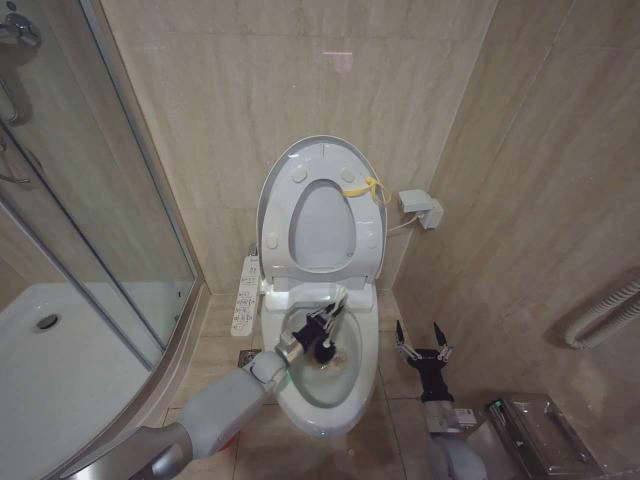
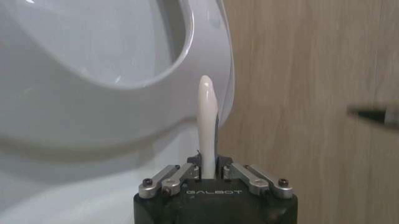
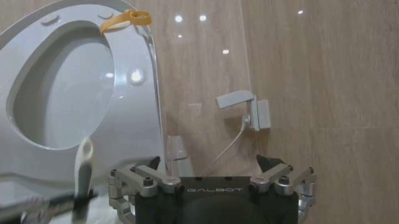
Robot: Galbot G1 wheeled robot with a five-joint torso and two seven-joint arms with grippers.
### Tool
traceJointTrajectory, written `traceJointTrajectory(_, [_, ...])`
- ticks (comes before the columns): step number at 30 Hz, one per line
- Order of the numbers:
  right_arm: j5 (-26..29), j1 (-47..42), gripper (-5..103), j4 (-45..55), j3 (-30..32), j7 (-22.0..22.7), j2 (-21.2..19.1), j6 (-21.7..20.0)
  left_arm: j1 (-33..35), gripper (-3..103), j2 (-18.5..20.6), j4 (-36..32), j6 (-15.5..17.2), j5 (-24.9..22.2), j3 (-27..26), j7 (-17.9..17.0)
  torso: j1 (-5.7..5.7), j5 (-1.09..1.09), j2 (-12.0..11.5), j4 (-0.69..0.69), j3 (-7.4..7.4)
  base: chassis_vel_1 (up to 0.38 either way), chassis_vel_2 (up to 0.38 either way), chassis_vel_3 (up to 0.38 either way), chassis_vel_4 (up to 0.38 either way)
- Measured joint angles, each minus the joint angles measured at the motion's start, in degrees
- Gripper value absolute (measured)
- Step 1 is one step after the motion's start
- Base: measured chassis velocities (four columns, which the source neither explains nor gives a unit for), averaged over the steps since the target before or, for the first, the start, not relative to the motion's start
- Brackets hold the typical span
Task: Open the toilet lid, clean the toilet bowl with a toilet brush, close the toilet lid, and flush.
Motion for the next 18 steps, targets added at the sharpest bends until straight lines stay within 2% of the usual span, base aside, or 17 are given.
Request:
traceJointTrajectory(6, [0.00, -0.03, 100, -0.07, 0.07, 0.00, -0.04, 0.00, 0.04, 16, -1.01, 1.77, -0.60, -0.30, 0.41, 0.02, 0.00, -0.01, 0.00, 0.00, 0.00, 0.000, 0.000, 0.000, 0.000])
traceJointTrajectory(10, [0.01, -0.31, 100, -0.09, 0.10, 0.00, -0.06, 0.05, 0.54, 16, -1.32, 6.78, -1.47, 4.23, 0.70, 0.20, 0.00, 0.00, 0.00, 0.03, 0.00, 0.000, 0.000, 0.000, 0.000])
traceJointTrajectory(13, [0.01, -0.33, 100, -0.11, 0.18, 0.00, -0.17, 0.06, 0.55, 16, -0.94, 6.13, -1.52, 4.18, 0.45, 0.24, 0.00, 0.00, 0.00, 0.03, 0.00, 0.000, 0.000, 0.000, 0.000])
traceJointTrajectory(18, [-0.08, -0.19, 100, -0.14, 0.18, 0.01, -0.06, 0.06, -0.05, 16, -1.25, 1.32, -1.19, 0.44, 0.00, -0.15, 0.00, -0.01, 0.00, 0.00, 0.00, 0.000, 0.000, 0.000, 0.000])
